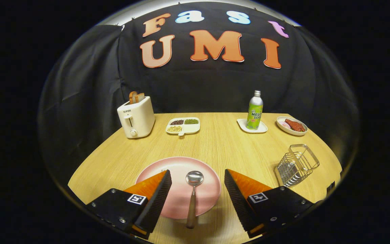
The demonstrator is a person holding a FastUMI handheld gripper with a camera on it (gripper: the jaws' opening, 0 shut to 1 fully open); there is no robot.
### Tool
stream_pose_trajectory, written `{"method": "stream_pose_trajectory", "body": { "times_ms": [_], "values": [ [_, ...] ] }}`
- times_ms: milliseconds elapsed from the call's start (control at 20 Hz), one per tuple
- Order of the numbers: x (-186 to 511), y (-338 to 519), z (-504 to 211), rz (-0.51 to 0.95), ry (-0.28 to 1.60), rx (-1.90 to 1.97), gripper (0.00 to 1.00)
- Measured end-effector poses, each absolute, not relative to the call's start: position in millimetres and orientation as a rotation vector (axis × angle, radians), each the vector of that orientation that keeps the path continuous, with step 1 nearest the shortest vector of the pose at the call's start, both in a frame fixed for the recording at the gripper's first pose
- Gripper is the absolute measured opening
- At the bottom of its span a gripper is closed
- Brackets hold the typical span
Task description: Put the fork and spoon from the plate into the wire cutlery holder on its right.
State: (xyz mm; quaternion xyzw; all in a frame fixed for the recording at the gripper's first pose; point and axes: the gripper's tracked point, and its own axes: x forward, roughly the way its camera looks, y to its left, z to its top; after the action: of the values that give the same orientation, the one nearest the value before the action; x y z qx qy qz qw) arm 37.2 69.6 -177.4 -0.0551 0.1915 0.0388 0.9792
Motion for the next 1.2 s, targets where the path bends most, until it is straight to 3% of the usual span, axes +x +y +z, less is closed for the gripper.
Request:
{"method": "stream_pose_trajectory", "body": {
  "times_ms": [300,550,950,1200],
  "values": [
    [42,76,-220,0.078,0.51,-0.115,0.72],
    [46,73,-242,0.066,0.58,-0.124,0.39],
    [47,67,-252,0.042,0.637,-0.141,0.06],
    [40,64,-225,0.066,0.622,-0.13,0.04]
  ]
}}
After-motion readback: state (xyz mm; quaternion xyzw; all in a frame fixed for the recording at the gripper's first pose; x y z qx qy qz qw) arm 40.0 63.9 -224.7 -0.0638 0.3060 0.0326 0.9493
